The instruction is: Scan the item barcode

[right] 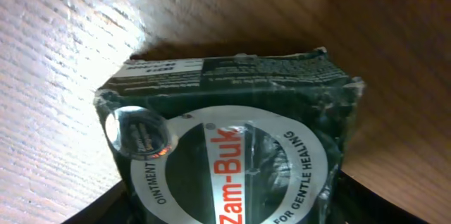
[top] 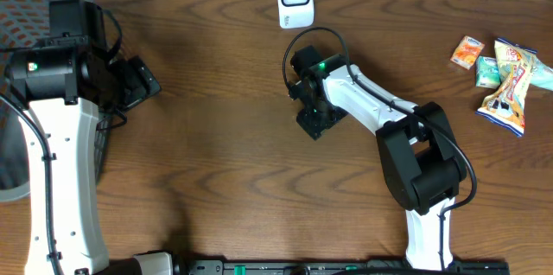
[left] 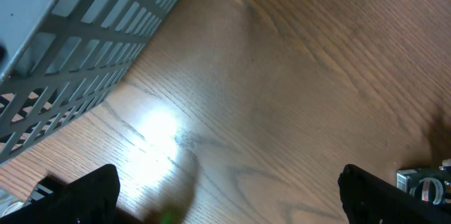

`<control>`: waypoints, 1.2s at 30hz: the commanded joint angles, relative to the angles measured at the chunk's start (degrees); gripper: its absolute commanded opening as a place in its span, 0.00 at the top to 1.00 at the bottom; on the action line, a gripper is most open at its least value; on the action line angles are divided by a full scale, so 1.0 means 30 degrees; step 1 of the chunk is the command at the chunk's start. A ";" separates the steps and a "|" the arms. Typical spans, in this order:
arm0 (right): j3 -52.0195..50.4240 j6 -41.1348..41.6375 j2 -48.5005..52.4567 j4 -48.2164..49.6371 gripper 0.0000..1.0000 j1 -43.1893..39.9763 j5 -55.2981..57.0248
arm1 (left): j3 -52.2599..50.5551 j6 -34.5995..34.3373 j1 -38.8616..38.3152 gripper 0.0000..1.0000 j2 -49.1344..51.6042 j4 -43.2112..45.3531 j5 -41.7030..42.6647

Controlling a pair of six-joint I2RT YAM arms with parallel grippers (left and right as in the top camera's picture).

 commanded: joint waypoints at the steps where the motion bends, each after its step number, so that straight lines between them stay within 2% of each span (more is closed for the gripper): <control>1: -0.0444 0.0415 0.0124 0.0321 0.38 0.0131 0.0160 | -0.0073 -0.0095 0.0044 0.02 0.0124 -0.0051 -0.0109; 5: -0.0430 0.0408 0.0117 0.0466 0.43 0.0204 0.0153 | -0.0073 -0.0095 0.0044 0.02 0.0124 -0.0051 -0.0102; 8: -0.0277 0.0415 0.0036 0.0160 0.43 0.0197 -0.0240 | -0.0073 -0.0095 0.0044 0.02 0.0124 -0.0051 -0.0109; 11: -0.0044 0.0415 -0.0372 0.0007 0.43 0.0160 -0.1151 | -0.0073 -0.0095 0.0044 0.02 0.0124 -0.0051 -0.0109; 15: 0.0124 0.0328 -0.1479 0.0007 0.48 -0.0153 -0.2929 | -0.0073 -0.0095 0.0044 0.02 0.0124 -0.0051 -0.0109; 23: 0.0124 -0.2397 -0.4262 -0.2047 0.52 -0.1945 -1.2327 | -0.0073 -0.0095 0.0044 0.03 0.0124 -0.0051 -0.0109; 30: 0.0117 -0.5887 -0.4991 -0.4408 0.54 -0.4022 -2.0677 | -0.0073 -0.0095 0.0044 0.02 0.0124 -0.0051 -0.0109; 36: 0.0117 -0.6608 -0.4983 -0.5756 0.59 -0.5013 -2.4596 | -0.0073 -0.0095 0.0044 0.02 0.0124 -0.0051 -0.0109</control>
